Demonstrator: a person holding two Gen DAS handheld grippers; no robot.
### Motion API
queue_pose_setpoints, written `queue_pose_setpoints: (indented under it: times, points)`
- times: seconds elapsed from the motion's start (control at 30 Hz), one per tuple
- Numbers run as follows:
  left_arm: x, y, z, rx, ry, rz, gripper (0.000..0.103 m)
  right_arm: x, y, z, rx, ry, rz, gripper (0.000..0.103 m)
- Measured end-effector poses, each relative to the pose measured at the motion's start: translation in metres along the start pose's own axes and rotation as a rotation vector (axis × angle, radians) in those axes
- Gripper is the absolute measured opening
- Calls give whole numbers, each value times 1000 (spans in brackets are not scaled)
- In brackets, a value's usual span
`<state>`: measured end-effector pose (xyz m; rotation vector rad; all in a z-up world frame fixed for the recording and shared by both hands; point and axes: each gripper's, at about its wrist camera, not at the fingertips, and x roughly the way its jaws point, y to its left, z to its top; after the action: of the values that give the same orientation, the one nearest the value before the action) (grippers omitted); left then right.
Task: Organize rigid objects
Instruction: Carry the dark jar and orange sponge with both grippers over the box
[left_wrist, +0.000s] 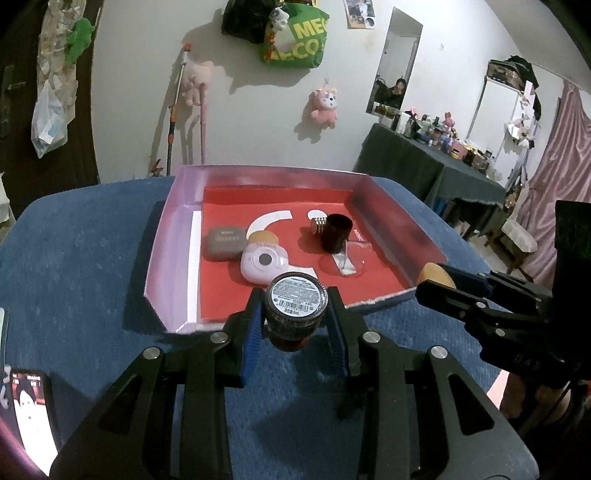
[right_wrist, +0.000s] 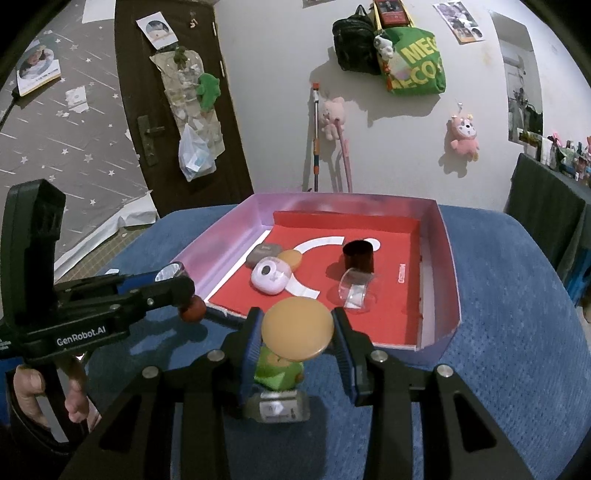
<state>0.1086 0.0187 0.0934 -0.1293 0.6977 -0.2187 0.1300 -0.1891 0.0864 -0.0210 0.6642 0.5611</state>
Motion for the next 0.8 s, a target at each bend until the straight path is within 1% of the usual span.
queue_pose_setpoints:
  times: [0.2,0.43,0.8]
  points:
    - [11,2,14,2,12,-7,31,15,-8,13,18,17,8,40]
    - [32,5,27,0,28,-2,31,35,-19,19,22,47,1,40]
    - [66,15,29,-21,114,-17,31,63,-30,19,33,108,-6,40]
